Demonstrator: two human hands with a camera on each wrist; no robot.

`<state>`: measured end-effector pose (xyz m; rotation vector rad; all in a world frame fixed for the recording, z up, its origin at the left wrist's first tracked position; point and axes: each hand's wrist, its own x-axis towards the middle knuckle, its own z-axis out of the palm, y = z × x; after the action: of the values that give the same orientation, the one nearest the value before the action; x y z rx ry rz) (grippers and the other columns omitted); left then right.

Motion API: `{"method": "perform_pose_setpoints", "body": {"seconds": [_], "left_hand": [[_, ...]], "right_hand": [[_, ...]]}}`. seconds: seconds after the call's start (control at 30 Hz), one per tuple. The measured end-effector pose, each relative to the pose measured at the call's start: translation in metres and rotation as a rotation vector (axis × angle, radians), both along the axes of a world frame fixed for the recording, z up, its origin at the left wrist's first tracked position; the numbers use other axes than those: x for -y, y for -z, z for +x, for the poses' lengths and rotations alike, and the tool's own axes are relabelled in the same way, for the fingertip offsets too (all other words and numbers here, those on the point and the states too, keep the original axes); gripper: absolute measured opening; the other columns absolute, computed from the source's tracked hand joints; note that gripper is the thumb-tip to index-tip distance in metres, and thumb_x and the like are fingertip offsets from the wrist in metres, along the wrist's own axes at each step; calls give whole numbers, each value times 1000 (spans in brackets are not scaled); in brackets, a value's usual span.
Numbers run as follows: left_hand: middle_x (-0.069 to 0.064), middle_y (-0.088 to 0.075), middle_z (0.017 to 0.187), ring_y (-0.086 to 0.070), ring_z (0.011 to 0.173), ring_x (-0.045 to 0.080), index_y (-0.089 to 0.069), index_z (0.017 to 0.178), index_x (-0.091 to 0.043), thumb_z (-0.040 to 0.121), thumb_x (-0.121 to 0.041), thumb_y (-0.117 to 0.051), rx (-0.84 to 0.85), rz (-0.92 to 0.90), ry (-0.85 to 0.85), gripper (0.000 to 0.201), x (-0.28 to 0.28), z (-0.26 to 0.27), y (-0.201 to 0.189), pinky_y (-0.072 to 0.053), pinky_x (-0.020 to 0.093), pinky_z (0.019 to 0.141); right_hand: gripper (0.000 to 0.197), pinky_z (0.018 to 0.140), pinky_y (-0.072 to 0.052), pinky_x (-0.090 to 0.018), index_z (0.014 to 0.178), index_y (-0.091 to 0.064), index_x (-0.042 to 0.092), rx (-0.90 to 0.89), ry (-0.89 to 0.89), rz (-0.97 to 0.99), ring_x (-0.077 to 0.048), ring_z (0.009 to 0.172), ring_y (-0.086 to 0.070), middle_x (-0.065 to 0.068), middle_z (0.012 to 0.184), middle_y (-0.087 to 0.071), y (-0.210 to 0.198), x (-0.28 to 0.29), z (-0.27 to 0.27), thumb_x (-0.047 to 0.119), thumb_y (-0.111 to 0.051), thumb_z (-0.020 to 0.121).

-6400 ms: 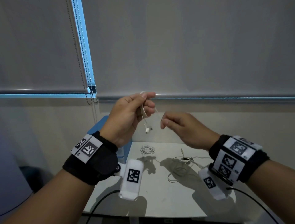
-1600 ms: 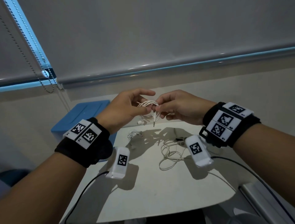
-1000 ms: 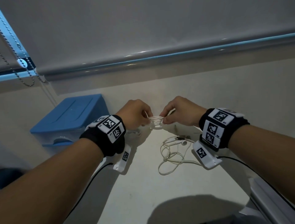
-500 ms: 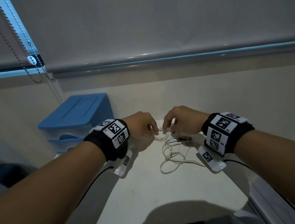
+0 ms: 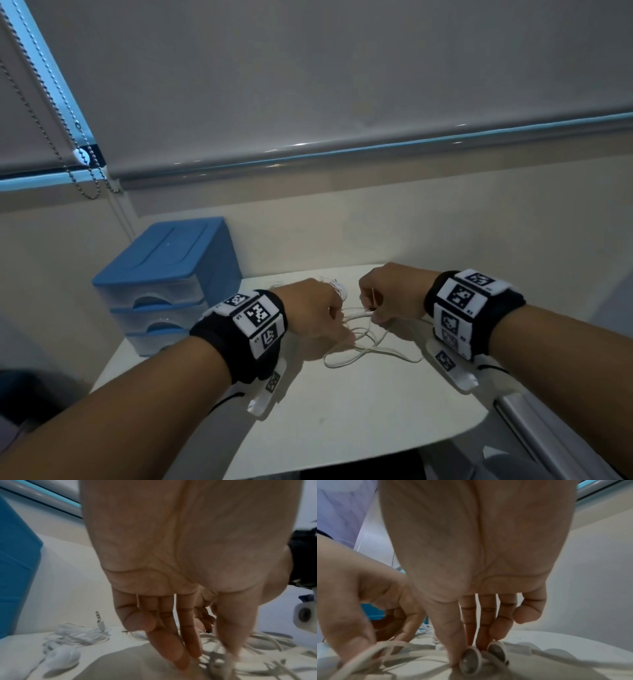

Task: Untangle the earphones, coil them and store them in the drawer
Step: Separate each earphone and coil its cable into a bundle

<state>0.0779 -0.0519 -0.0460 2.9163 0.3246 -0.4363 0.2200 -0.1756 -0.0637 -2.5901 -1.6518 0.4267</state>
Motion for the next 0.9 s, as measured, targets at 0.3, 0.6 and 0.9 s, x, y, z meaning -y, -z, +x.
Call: {"method": "perform_pose_setpoints", "body": {"seconds": [0.3,0.6,0.9], "left_hand": [[-2,-72,89,-64,84,20,-68,90,-15,97,-24,-62,332,-101,2,13,-5,-20,-22,-47,28,73],[6,-76,84,-74,88,27,-67,97,-7,102,-21,-61,749,-627,-172,16,-4,-44,-53,-56,38,85],[0,-42,65,-38,57,11,-71,101,-6,102,-18,-60,800,-797,-244,16,-4,-66,-57,-37,26,55]], "right_hand": [[17,75,-47,-27,101,-62,23,-191,51,200,-15,86,-58,5,101,-63,-15,18,-4,16,-70,87],[19,75,-48,-33,76,-68,19,-316,46,264,-14,73,-56,-1,81,-69,-28,28,-11,28,-68,93],[23,64,-41,-30,78,-61,11,-837,125,651,-18,64,-55,-7,71,-58,-64,40,-11,14,-55,101]]}}
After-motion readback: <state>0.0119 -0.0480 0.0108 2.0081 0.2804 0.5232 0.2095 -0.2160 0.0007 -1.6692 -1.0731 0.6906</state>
